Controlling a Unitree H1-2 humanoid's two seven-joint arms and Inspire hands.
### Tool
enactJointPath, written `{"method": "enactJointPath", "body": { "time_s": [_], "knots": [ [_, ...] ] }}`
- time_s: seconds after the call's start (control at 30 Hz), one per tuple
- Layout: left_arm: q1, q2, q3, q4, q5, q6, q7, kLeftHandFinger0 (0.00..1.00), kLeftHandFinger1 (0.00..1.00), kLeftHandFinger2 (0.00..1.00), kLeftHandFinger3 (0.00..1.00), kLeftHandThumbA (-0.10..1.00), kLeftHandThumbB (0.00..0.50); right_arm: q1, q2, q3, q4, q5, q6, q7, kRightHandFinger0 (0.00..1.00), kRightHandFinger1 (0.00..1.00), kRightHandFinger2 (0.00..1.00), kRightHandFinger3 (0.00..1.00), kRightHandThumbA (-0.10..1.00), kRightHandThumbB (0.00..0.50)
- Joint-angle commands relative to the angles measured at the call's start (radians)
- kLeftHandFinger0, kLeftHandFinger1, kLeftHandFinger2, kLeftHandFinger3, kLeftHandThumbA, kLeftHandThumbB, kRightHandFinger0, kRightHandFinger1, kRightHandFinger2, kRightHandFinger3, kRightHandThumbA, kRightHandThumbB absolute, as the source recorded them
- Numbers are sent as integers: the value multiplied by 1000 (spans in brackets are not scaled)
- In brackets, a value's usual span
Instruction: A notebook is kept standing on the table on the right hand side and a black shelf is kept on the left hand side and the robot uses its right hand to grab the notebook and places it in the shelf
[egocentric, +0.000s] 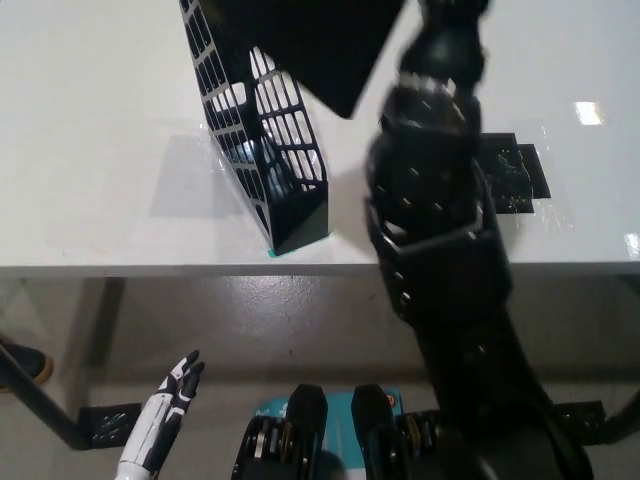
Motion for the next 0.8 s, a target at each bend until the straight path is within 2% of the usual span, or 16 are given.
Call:
{"method": "enactJointPath", "body": {
  "time_s": [0.0, 0.17, 0.3, 0.47, 0.67, 0.77],
  "knots": [
    [-2, 8, -3, -39, 4, -6, -10, 1000, 1000, 1000, 1000, 1000, 160, -112, 19, 10, 57, -100, -12, -72, 0, 30, 569, 764, -100, 67],
    [1, 8, -3, -49, 0, -7, -13, 1000, 1000, 1000, 1000, 1000, 170, -131, 15, 10, 173, -126, -45, -132, 0, 36, 594, 775, -100, 71],
    [-1, 8, -4, -40, -6, -19, -17, 1000, 1000, 1000, 1000, 1000, 179, -149, 12, 10, 261, -132, -76, -175, 0, 2, 575, 754, -100, 73],
    [2, 8, -6, -46, -3, -20, -15, 1000, 1000, 1000, 1000, 1000, 157, -183, -5, 11, 364, -148, -96, -234, 0, 0, 553, 764, -100, 63],
    [-3, 8, -5, -33, -11, -32, -18, 1000, 1000, 1000, 1000, 1000, 166, -218, -28, 10, 479, -141, -143, -292, 0, 0, 569, 762, -100, 49],
    [5, 11, -8, -31, -7, -32, -21, 1000, 1000, 1000, 1000, 1000, 174, -217, -28, 11, 516, -129, -159, -309, 0, 0, 534, 689, -100, 44]
  ]
}}
